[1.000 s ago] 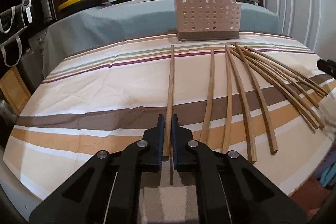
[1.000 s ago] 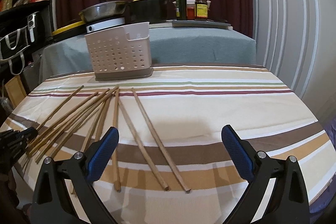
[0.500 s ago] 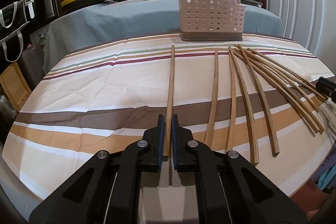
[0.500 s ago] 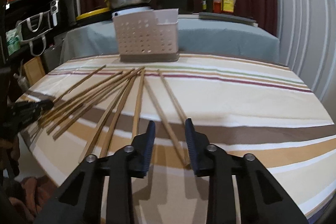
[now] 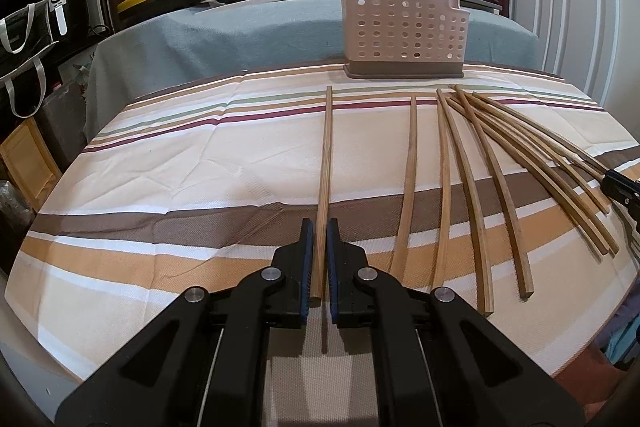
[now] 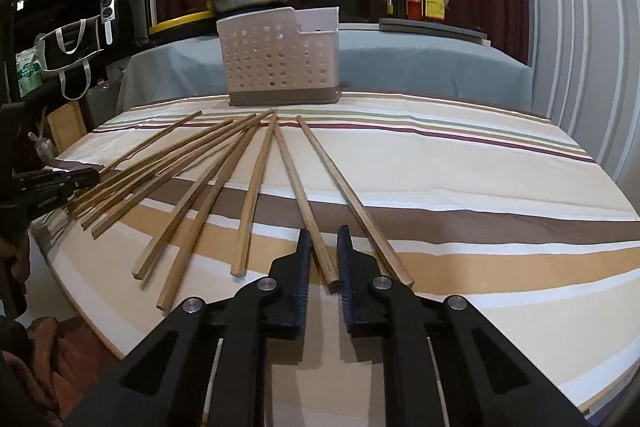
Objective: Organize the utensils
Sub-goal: 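Grasp a wooden chopstick with the right gripper while the left gripper holds its chopstick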
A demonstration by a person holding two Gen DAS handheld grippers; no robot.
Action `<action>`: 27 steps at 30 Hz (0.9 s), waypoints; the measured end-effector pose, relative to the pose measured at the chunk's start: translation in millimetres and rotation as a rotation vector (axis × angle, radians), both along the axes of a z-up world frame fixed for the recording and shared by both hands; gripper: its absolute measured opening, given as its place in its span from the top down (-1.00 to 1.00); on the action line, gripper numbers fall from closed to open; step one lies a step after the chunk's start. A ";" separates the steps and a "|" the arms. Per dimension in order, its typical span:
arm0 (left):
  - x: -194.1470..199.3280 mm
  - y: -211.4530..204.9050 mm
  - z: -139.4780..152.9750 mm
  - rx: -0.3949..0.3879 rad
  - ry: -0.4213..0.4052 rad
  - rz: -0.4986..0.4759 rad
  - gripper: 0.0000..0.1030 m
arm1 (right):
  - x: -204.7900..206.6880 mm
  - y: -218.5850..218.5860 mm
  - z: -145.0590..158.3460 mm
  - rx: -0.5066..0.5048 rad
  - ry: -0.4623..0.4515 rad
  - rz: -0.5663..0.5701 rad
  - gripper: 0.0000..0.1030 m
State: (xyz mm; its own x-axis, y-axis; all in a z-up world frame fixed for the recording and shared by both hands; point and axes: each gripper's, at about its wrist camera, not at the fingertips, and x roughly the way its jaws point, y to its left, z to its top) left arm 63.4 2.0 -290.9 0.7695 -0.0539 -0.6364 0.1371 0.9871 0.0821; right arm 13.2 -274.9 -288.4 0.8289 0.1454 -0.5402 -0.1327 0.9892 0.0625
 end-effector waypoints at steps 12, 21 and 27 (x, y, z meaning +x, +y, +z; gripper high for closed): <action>-9.0 0.9 11.6 -0.005 -0.036 0.008 0.87 | -11.8 9.1 26.9 -0.030 -0.071 0.007 0.87; -22.5 5.4 38.0 -0.011 -0.121 0.019 0.87 | -18.1 16.8 60.8 -0.032 -0.151 0.012 0.87; -27.5 5.7 52.0 -0.010 -0.165 0.027 0.87 | -20.0 18.9 74.3 -0.024 -0.184 0.002 0.87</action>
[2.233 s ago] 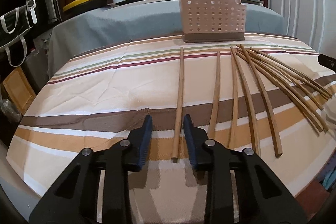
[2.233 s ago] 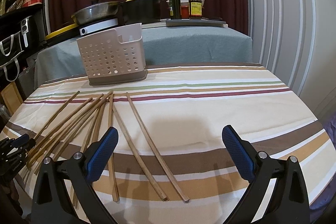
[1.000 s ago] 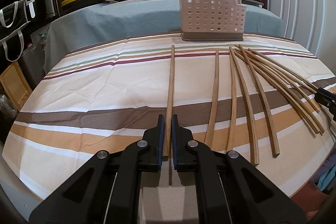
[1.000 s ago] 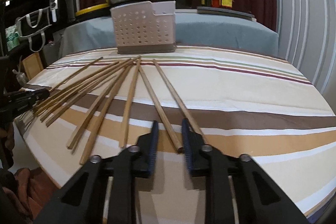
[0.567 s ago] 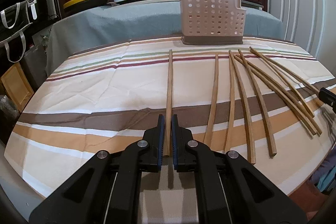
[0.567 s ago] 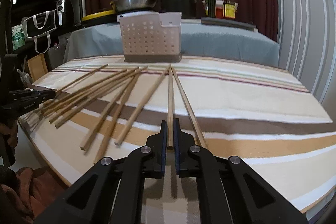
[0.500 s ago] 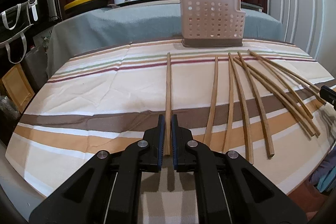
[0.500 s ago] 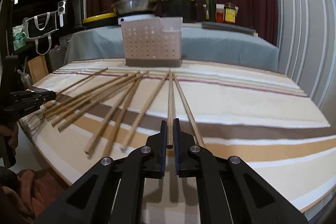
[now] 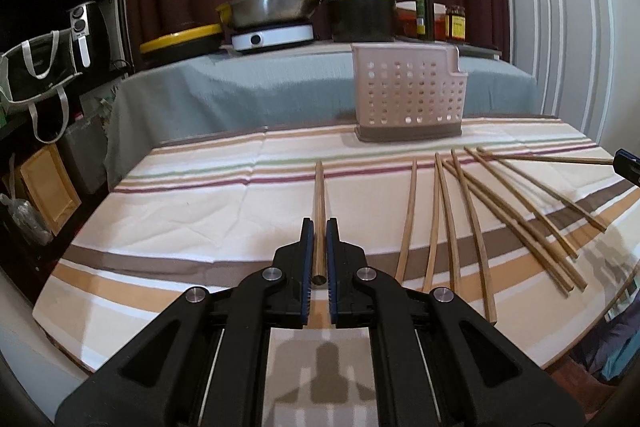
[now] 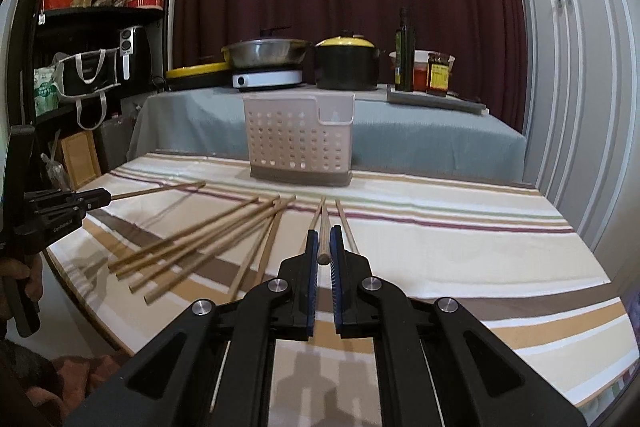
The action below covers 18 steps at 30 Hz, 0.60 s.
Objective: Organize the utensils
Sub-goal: 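Grasp a wooden chopstick with the right gripper while the left gripper holds its chopstick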
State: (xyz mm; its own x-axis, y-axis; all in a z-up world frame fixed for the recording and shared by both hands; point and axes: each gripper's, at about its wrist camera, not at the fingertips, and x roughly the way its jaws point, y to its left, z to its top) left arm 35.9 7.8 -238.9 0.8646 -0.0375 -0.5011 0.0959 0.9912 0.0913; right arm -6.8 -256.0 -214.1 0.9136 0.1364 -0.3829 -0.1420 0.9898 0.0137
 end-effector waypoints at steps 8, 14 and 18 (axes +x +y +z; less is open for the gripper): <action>-5.7 5.8 41.1 -0.033 -0.074 0.011 0.87 | -0.4 -1.9 34.4 0.028 -0.068 -0.021 0.87; -2.8 14.8 74.6 -0.076 -0.077 0.020 0.87 | 2.5 -4.6 60.8 0.044 -0.105 -0.041 0.87; 8.1 20.1 87.6 -0.096 -0.040 0.027 0.87 | 14.6 -7.7 68.5 0.062 -0.084 -0.054 0.87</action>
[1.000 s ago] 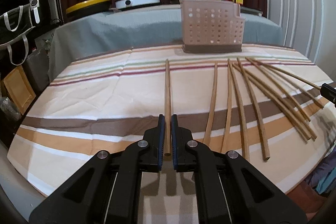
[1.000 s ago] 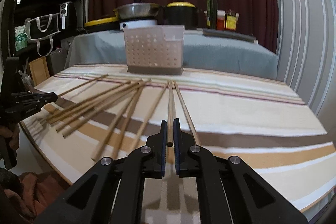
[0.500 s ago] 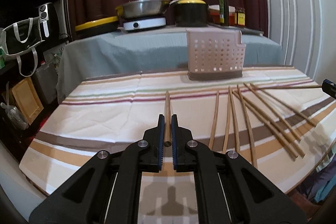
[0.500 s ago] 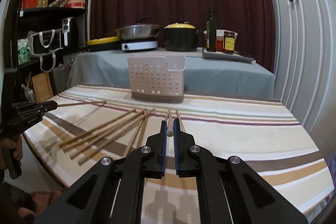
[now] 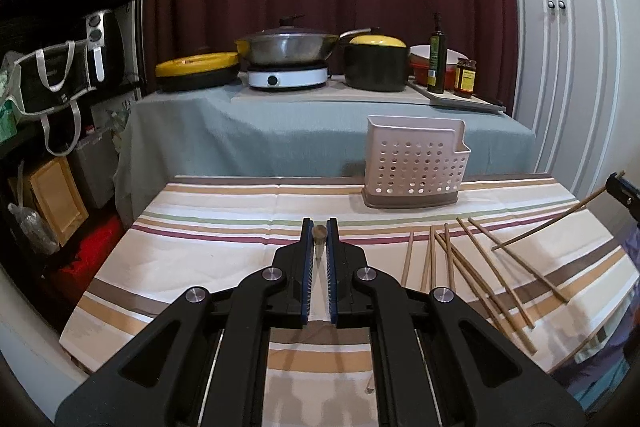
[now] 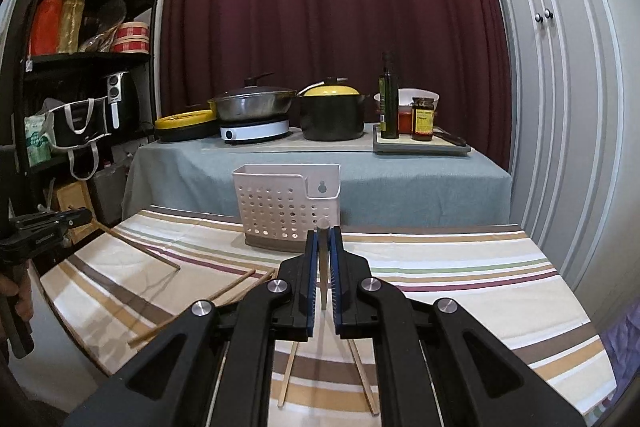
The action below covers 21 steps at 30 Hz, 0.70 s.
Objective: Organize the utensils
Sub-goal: 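Grasp a wooden chopstick with the right gripper while the left gripper holds its chopstick, then carry the chopsticks upright over the white caddy with both grippers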
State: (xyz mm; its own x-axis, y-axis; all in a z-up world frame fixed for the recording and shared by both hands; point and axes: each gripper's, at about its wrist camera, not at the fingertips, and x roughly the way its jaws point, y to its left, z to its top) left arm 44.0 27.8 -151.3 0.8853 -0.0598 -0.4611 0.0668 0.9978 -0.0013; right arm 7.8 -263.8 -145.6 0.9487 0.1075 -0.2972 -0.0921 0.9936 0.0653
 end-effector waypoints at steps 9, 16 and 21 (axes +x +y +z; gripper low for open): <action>32.9 3.6 20.4 -0.034 0.019 0.003 0.87 | 32.0 0.5 15.7 0.004 -0.001 -0.014 0.87; 63.5 -0.1 30.9 -0.039 -0.020 0.017 0.87 | 56.8 3.5 20.4 -0.004 -0.039 -0.020 0.86; 80.6 1.8 39.8 -0.070 -0.030 0.021 0.87 | 65.3 1.2 30.2 0.028 -0.053 -0.008 0.86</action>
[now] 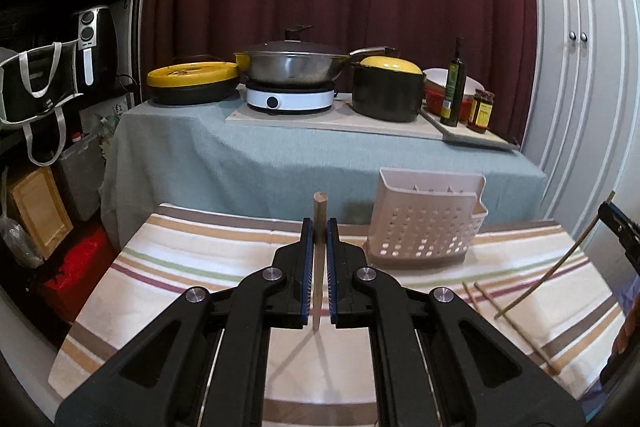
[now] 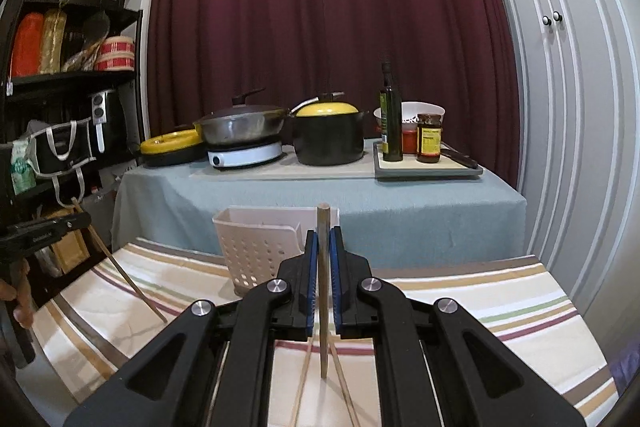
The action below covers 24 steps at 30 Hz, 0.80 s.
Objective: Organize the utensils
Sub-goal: 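Carry the chopsticks upright over the white caddy with both grippers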
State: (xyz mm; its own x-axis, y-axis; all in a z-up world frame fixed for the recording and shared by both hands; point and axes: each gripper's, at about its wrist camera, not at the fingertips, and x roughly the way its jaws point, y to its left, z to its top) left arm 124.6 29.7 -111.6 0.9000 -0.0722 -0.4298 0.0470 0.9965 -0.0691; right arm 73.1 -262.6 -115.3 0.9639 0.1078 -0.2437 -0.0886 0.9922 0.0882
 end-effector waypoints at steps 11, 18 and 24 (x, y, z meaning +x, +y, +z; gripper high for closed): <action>28.4 -15.0 76.3 -0.078 -0.134 -0.101 0.87 | 23.5 -0.2 68.5 0.009 -0.135 0.054 0.86; 63.2 -40.9 123.3 -0.080 -0.244 -0.140 0.87 | 62.2 -2.0 92.8 0.015 -0.182 0.071 0.86; 108.9 -58.6 141.1 -0.094 -0.278 -0.135 0.87 | 88.8 -6.1 94.7 0.029 -0.189 0.075 0.86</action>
State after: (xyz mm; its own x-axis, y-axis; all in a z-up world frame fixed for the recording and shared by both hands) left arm 233.5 -29.0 29.5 0.9615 -0.2270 -0.1548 0.2086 0.9698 -0.1264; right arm 161.9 -268.6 -20.7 0.9813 0.1849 -0.0545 -0.1795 0.9795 0.0912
